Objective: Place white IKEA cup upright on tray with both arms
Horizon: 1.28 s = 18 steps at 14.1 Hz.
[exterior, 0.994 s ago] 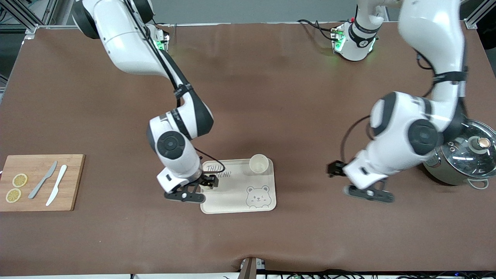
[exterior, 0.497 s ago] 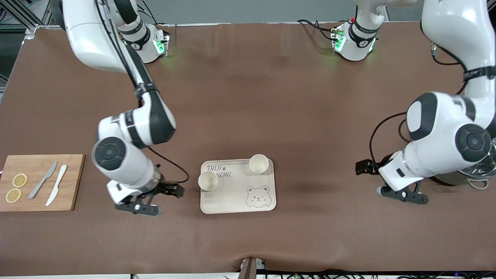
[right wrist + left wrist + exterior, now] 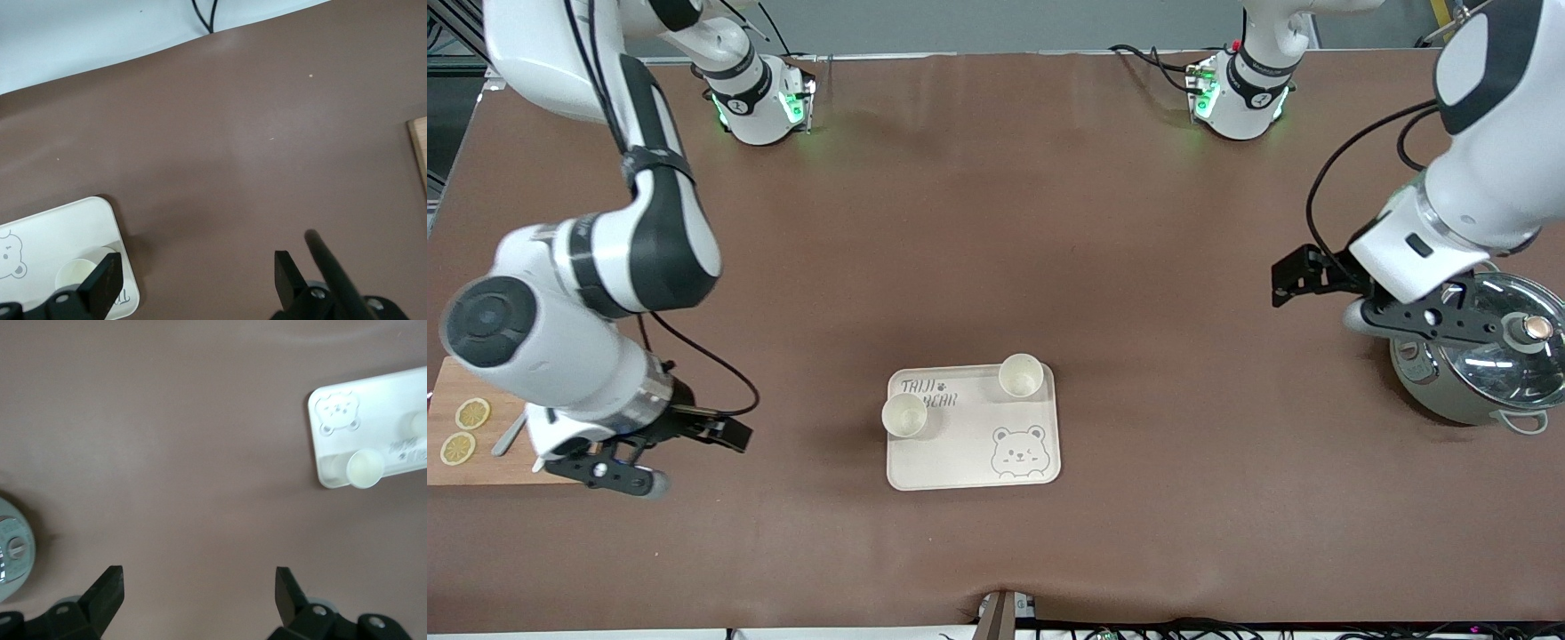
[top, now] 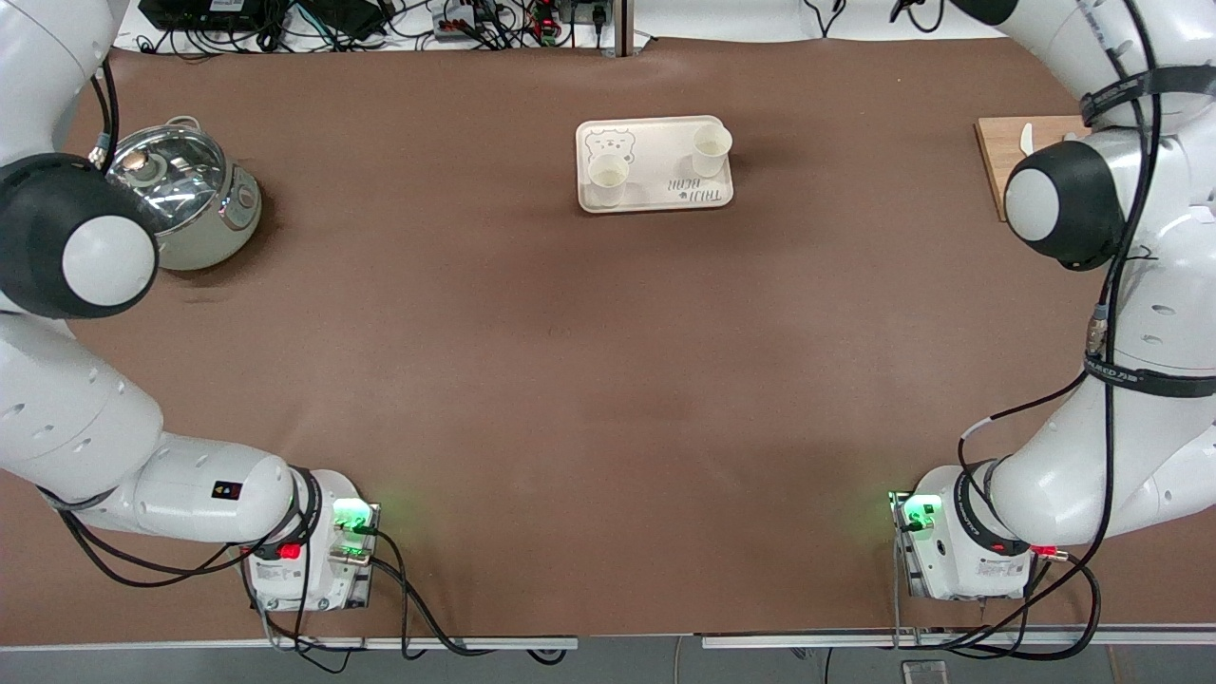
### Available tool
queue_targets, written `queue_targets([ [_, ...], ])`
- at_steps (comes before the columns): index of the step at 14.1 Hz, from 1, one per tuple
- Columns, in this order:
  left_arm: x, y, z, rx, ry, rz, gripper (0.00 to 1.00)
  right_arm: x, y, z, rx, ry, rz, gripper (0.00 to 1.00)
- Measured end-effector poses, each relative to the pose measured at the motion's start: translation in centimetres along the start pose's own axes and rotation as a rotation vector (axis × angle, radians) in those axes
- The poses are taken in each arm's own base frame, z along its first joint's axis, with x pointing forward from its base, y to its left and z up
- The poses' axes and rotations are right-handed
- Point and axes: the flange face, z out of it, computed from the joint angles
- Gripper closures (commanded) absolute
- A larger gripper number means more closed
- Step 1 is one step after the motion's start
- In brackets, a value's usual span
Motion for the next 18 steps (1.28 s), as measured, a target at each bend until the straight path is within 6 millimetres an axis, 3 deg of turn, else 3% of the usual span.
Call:
queue_targets([
  [3, -1.1, 0.7, 1.9, 0.057, -0.029, 0.033, 0.0, 0.9, 3.8, -3.0, 0.002, 0.015, 0.05, 0.0],
  [7, -2.4, -3.0, -0.2, 0.069, -0.002, 0.058, 0.0, 0.8, 8.3, -7.2, 0.01, 0.045, 0.05, 0.0],
  [10, -3.4, -3.8, -0.6, 0.075, -0.003, 0.052, 0.0, 0.1, 11.4, -10.0, 0.012, 0.059, 0.003, 0.0],
  [14, -3.5, -4.1, -0.2, 0.075, -0.013, 0.047, 0.0, -1.3, 15.3, -12.7, 0.008, 0.061, -0.058, 0.0],
  [18, -3.4, -4.2, -0.1, 0.075, -0.013, 0.047, 0.0, -4.7, 17.0, -14.4, 0.013, 0.042, -0.091, 0.0],
])
